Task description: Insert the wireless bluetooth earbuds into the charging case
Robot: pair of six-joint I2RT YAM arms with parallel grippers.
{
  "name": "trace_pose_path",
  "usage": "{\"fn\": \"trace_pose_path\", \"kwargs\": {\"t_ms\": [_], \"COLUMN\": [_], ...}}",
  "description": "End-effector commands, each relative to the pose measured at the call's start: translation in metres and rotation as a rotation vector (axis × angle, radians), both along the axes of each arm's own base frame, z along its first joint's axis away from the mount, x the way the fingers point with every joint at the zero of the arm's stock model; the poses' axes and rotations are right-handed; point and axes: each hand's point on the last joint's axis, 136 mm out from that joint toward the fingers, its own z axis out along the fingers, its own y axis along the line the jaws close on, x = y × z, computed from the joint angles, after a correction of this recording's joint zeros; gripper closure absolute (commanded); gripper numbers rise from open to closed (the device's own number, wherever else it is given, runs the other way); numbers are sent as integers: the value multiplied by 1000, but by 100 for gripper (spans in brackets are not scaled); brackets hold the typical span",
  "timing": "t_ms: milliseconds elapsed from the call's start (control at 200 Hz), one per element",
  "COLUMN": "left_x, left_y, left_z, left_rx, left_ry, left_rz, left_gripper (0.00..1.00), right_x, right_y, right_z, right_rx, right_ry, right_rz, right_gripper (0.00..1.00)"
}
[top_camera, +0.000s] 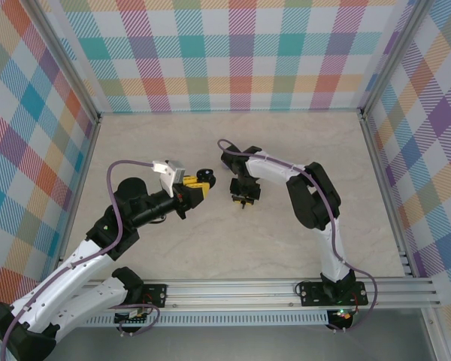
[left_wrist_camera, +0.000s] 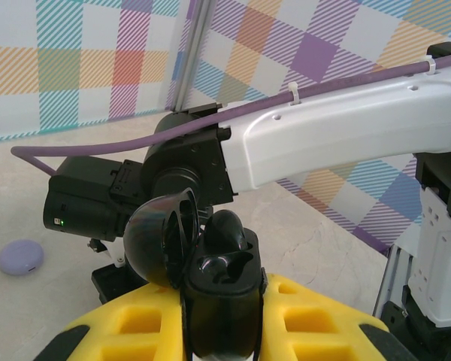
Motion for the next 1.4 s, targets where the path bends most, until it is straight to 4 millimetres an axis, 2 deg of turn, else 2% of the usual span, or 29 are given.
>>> {"fn": "trace_pose_path", "kwargs": {"t_ms": [0,190,465,955,1125,1395], "left_x": [-4,-2,7,53,58,60], "left_y": [1,0,-1,4,0,-13], "left_z": [11,10,-2,-68,-80,-87], "left_rx": [-16,-15,-11,70,62,28], "left_ry": [-27,-12,40,264,297,285], "left_rz": [-2,1,33,197,191,124], "left_gripper": [89,88,88,88,88,88], "right_x": [-7,-2,7,11,11,8], "right_y": [-11,-10,-16,-36,-35,-18], "right_z": [-20,-15,8,62,93,164], "right_rx": [-76,-57,12,126,181,368], "right_ry": [31,-4,-121,-319,-404,-578], "right_rz": [34,87,155,138,154,214], "right_gripper": [76,78,79,79,79,78]}}
